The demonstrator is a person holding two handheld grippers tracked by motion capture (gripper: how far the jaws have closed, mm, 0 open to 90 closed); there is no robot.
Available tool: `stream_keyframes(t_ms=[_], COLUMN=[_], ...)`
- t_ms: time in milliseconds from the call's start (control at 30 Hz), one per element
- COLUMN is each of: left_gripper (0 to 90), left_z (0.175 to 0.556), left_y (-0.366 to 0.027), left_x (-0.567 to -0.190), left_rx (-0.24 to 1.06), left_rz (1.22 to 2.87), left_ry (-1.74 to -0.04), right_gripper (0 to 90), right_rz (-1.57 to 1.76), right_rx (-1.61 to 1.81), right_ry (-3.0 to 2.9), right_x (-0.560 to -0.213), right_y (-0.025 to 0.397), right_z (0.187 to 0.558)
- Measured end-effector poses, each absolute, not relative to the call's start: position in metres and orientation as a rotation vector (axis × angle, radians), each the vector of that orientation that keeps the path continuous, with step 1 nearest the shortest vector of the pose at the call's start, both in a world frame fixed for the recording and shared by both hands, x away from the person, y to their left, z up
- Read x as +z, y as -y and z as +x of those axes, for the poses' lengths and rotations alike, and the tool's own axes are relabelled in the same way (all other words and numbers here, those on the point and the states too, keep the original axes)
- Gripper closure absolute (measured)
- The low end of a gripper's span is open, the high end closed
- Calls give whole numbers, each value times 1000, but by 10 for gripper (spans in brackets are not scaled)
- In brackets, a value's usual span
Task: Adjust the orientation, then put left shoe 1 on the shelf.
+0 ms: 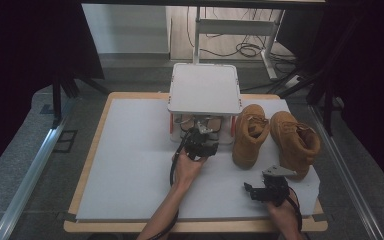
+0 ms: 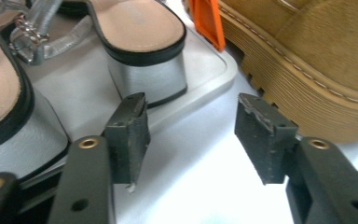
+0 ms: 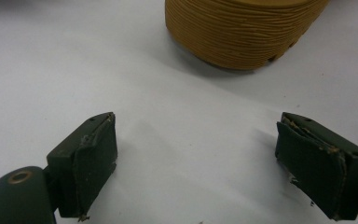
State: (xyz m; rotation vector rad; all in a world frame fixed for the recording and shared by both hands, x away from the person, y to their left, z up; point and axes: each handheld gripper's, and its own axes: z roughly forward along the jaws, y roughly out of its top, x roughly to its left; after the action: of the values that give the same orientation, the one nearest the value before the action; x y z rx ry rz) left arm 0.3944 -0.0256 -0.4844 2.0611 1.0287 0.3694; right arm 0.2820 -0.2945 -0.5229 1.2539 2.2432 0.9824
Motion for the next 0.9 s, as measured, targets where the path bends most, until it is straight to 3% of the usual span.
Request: stream_keyframes(t_ms=[900], left_gripper=[145], left_z=[364], left_y=[0], left_x=[-482], left_rx=[339], left_rz=[2135], left_ry=[-909], right_gripper=[130], right_rz=[1254], right_rx=[980], right_ry=[-2243], right_x=[-523], right_y=[294], right_z=[282])
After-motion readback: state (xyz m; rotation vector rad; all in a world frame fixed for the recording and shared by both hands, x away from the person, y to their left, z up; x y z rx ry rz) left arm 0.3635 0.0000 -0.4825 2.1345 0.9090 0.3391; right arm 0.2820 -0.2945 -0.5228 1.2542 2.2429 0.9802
